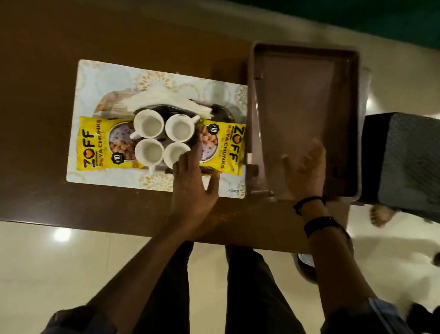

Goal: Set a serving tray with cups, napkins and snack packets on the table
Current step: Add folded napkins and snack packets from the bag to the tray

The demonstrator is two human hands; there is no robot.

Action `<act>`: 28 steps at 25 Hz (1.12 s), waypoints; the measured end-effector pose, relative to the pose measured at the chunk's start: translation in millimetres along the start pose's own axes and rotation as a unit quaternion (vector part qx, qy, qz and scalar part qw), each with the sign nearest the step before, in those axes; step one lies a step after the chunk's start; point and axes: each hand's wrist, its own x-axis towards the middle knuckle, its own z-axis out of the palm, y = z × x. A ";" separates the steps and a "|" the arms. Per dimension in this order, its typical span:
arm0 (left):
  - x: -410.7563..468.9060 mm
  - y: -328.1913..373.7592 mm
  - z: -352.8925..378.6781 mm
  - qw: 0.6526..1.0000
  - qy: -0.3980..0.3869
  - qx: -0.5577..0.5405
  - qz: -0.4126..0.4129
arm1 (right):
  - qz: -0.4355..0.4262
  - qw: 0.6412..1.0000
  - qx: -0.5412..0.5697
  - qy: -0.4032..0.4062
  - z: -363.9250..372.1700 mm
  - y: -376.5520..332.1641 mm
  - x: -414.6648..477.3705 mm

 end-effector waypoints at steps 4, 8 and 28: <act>-13.2 20.0 59.2 0.989 -0.096 -0.055 -0.096 | 0.035 0.998 -0.028 0.035 -40.3 39.7 21.7; -12.7 32.3 98.8 0.970 -0.142 -0.062 -0.187 | 0.117 0.987 -0.077 0.072 -78.4 87.6 52.5; 0.7 219.5 284.6 0.923 -0.320 -0.142 -0.163 | 0.259 0.939 0.152 0.170 -282.4 307.8 139.4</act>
